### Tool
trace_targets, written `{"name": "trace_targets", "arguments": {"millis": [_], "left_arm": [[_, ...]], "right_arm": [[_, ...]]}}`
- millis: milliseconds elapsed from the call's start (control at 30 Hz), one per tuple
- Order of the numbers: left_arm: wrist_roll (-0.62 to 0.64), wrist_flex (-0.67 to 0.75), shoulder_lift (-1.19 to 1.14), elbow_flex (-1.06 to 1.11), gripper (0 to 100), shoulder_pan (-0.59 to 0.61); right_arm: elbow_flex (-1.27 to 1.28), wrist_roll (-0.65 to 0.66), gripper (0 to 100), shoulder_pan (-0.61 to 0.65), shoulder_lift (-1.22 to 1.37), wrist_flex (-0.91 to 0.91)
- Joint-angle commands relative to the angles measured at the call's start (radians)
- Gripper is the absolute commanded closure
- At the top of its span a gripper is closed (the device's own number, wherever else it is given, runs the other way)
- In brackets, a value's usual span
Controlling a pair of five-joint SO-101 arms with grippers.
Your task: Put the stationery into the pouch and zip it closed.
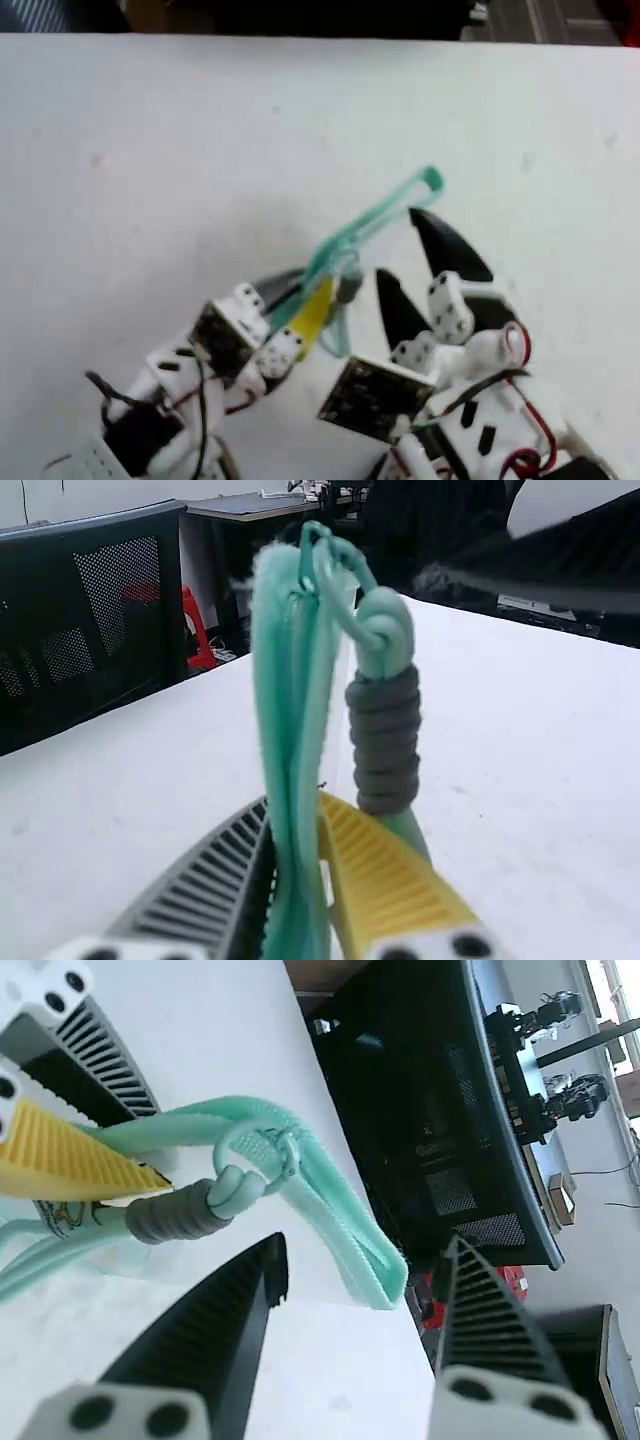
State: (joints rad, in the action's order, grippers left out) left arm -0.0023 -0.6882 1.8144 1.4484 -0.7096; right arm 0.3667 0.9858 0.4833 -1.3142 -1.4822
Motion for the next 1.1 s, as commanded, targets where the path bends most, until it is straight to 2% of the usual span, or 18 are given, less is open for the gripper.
{"name": "trace_targets", "arguments": {"millis": [0, 100, 200, 267, 467, 567, 633, 833, 1067], "left_arm": [[0.008, -0.011, 0.012, -0.014, 98, -0.004], [0.008, -0.023, 0.012, -0.014, 98, 0.033], [0.009, -0.02, 0.012, -0.014, 98, 0.065], [0.009, -0.02, 0.013, -0.014, 98, 0.068], [0.009, -0.026, 0.013, -0.012, 98, 0.067], [0.009, -0.031, 0.013, -0.006, 98, 0.067], [0.009, -0.048, 0.013, -0.009, 98, 0.067], [0.008, -0.048, 0.013, -0.008, 98, 0.068], [0.008, -0.041, 0.013, -0.014, 98, 0.116]], "right_arm": [[0.034, -0.011, 77.6, -0.008, -0.071, 0.01], [0.109, -0.017, 79.7, -0.008, -0.193, -0.001], [0.152, -0.035, 91.3, -0.002, -0.292, 0.036], [0.144, -0.124, 99.3, -0.01, -0.309, 0.088], [0.066, -0.356, 80.4, -0.024, -0.104, 0.094], [-0.046, -0.473, 78.4, -0.01, 0.062, 0.074], [-0.127, -0.52, 80.0, 0.053, 0.154, 0.018], [-0.267, -0.545, 86.8, 0.268, 0.208, -0.176], [-0.146, -0.511, 85.6, 0.282, 0.199, -0.205]]}}
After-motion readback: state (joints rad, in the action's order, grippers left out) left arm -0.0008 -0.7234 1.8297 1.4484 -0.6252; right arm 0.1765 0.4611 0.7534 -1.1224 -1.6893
